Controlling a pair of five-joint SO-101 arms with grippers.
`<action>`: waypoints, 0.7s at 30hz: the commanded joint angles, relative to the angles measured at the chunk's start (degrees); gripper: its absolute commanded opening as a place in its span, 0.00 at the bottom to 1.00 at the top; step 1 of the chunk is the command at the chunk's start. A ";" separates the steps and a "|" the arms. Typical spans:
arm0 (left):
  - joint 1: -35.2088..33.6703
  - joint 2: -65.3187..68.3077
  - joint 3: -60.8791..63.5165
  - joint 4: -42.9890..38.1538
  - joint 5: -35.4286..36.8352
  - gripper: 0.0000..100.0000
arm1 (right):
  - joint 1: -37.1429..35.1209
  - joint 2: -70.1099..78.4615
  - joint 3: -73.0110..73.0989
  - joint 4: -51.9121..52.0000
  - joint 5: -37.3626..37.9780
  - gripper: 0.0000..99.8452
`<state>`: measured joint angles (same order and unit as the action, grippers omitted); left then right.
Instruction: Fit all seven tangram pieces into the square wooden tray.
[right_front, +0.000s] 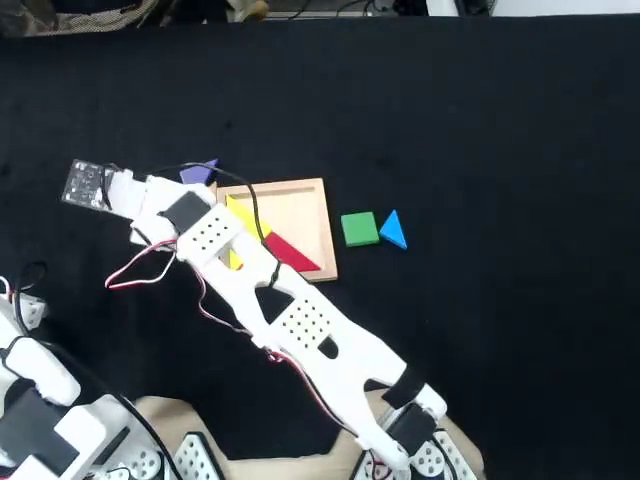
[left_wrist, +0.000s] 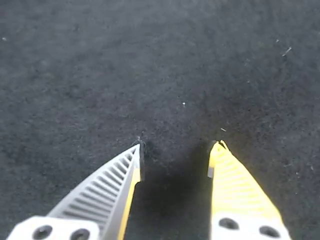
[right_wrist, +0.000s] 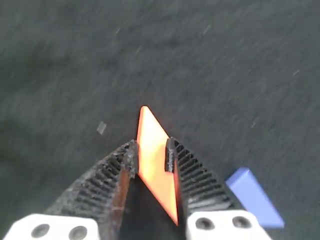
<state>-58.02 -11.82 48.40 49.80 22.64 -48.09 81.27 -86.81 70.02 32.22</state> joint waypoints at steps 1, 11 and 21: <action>1.10 -0.35 -0.75 0.44 -0.44 0.23 | 0.88 -4.00 -1.80 11.96 1.76 0.09; 2.86 -0.35 -0.84 0.35 -3.78 0.23 | 2.37 -13.67 -7.34 31.21 1.58 0.09; 2.95 -0.26 -0.92 0.35 -3.87 0.23 | 3.25 -15.69 -0.40 26.81 8.88 0.28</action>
<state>-55.74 -11.82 48.40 49.80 19.30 -46.42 66.51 -88.57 98.24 37.23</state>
